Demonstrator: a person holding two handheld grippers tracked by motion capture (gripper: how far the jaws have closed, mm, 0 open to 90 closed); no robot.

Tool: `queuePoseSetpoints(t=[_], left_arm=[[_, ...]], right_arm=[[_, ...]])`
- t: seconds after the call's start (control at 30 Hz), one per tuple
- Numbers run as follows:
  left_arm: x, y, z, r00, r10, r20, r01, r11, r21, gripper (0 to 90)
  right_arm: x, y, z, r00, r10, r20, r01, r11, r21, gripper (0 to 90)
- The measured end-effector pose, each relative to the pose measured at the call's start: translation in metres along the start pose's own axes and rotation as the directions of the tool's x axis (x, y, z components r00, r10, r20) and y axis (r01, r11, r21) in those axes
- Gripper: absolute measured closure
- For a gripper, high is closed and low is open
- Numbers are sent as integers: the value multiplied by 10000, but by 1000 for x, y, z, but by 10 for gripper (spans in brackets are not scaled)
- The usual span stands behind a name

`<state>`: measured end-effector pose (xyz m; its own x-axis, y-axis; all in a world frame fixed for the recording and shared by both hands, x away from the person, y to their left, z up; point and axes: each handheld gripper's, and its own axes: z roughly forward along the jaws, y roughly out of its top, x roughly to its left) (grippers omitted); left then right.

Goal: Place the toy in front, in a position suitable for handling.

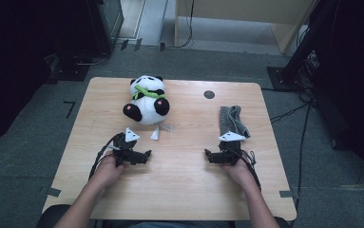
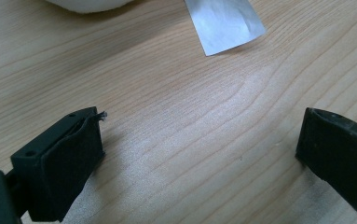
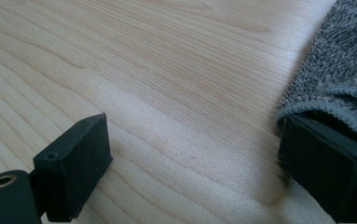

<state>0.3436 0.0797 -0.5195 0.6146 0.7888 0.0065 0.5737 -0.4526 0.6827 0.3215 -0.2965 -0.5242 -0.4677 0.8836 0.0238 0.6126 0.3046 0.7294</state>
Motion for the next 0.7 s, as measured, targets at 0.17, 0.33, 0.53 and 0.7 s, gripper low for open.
queuePoseSetpoints(t=[0.17,0.33,0.53,0.7], left_arm=[[0,0,0,10000,0,0,0,10000,-1,1],[0,0,0,10000,-4,-20,4,10000,14,1],[0,0,0,10000,-9,-22,9,10000,12,1],[0,0,0,10000,-6,-23,6,10000,11,1]], right_arm=[[0,0,0,10000,30,14,-30,10000,11,88],[0,0,0,10000,39,23,-39,10000,10,88],[0,0,-1,10000,45,42,-45,10000,2,88],[0,-1,-1,10000,53,52,-53,10000,0,88]])
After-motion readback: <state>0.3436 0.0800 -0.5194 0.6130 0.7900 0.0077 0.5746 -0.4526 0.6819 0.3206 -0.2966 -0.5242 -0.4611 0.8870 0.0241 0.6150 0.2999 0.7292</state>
